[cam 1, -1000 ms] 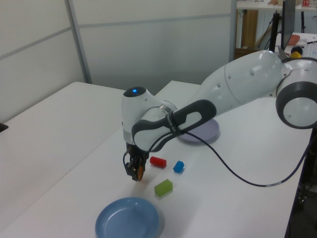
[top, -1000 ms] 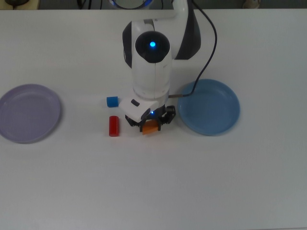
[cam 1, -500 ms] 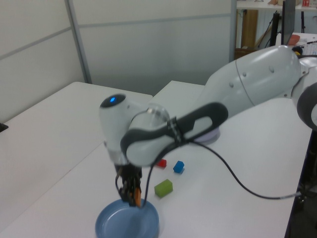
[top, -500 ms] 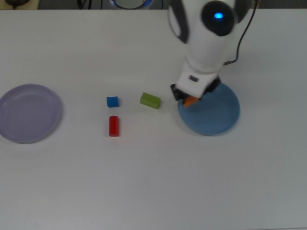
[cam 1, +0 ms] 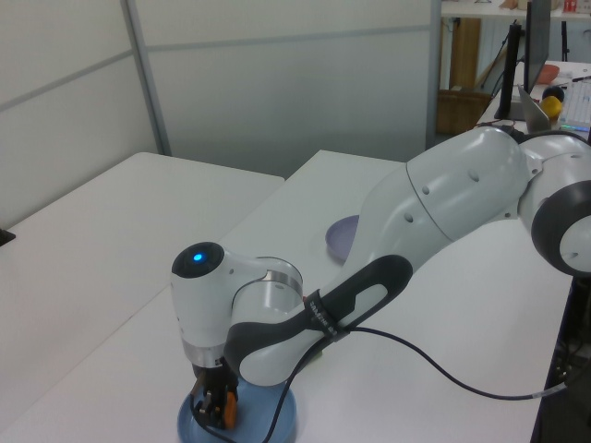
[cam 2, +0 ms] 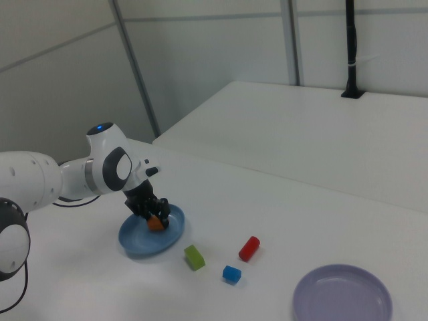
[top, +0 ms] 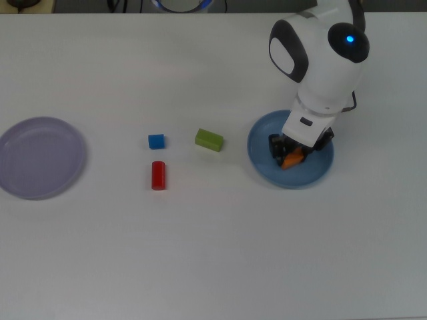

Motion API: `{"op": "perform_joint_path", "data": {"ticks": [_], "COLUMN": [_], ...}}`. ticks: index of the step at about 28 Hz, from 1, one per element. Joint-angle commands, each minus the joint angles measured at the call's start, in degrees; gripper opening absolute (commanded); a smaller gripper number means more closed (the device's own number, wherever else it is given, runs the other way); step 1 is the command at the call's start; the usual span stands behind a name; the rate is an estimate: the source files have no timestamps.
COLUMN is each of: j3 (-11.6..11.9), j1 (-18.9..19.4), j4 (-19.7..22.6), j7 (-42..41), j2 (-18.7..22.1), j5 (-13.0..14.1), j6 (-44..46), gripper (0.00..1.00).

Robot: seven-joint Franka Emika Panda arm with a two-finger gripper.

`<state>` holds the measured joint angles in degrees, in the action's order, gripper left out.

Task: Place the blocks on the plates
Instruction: 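Carry the orange block onto the light blue plate and release, then move to the green block and grasp it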

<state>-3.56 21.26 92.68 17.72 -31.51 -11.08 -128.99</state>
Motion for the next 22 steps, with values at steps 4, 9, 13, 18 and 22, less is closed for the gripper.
{"op": "perform_joint_path", "data": {"ticks": [4, 9, 13, 18, 22], "j3": [1.1, 1.7, 3.6, 5.4, 5.2], "j1": [-0.2, -1.8, -2.3, -5.7, -8.6], "j4": [0.5, 0.5, 0.6, 1.1, 4.5], "j7": [3.1, 10.0, 14.0, 11.6, -4.4], "j2": [2.8, 4.4, 5.7, 6.8, 7.2], "j5": [-1.0, -0.7, -0.6, 0.2, 1.1], "j6": [0.6, 3.8, 6.0, 7.7, 7.9], "gripper": [1.0, 1.0, 1.0, 1.0, 1.0]}}
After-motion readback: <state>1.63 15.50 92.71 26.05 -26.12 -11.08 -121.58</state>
